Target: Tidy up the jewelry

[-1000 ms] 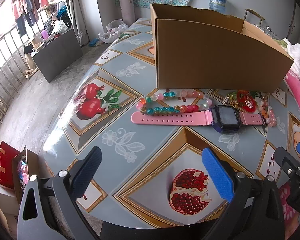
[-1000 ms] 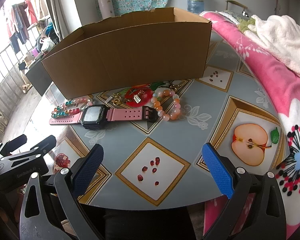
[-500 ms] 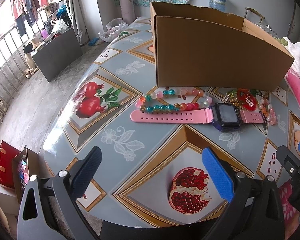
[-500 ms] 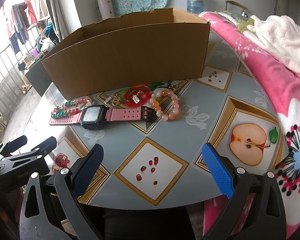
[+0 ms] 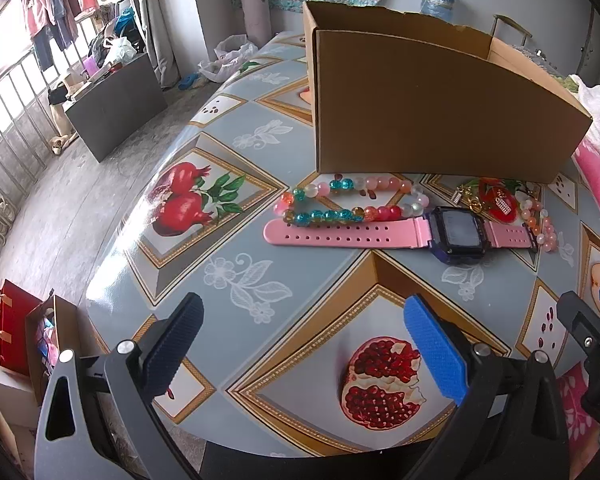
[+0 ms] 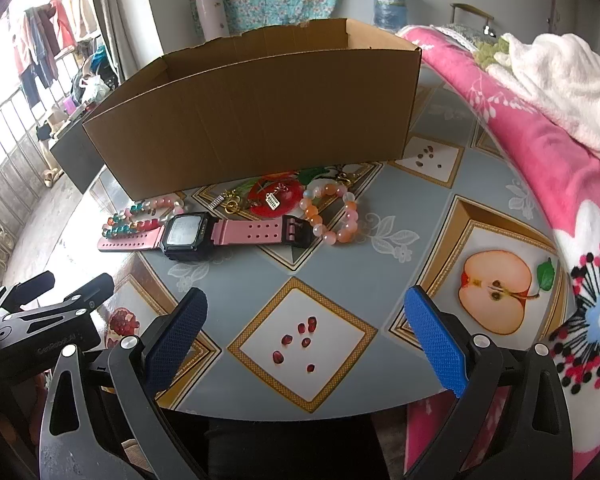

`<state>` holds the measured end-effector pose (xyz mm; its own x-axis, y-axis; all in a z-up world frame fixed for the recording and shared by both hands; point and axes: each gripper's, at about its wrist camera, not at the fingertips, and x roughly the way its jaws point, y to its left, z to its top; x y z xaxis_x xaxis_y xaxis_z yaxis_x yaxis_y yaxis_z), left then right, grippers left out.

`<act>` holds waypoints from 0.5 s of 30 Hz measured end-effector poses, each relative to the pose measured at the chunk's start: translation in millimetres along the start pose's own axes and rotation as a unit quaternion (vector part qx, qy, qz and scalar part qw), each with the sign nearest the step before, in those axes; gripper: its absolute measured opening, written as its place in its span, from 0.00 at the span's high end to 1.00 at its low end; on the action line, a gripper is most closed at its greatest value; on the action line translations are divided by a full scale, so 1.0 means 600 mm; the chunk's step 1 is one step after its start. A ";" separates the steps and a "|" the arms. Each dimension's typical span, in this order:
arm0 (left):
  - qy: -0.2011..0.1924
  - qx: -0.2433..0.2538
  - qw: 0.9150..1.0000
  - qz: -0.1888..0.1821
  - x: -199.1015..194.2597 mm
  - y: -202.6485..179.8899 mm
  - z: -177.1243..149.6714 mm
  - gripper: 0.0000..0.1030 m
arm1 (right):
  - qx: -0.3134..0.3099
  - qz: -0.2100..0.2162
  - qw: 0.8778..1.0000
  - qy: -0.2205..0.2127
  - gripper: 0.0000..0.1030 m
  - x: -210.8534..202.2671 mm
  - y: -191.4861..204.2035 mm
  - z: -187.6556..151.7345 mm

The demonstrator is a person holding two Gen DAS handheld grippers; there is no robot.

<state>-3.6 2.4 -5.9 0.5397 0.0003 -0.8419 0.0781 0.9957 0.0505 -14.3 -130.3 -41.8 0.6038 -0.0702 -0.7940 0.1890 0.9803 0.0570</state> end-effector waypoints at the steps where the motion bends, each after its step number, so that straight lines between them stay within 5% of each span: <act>1: 0.000 0.000 1.000 0.000 0.000 0.000 0.000 0.04 | 0.000 0.000 1.000 0.000 0.08 0.000 0.000 0.001; 15: 0.004 -0.002 1.000 0.001 -0.003 0.005 -0.003 0.04 | 0.001 -0.001 1.000 0.000 0.08 -0.002 0.000 0.004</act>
<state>-5.8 5.4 -5.3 0.5328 0.0028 -0.8463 0.0743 0.9960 0.0500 -13.0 -130.6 -39.5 0.6043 -0.0714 -0.7935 0.1918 0.9797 0.0579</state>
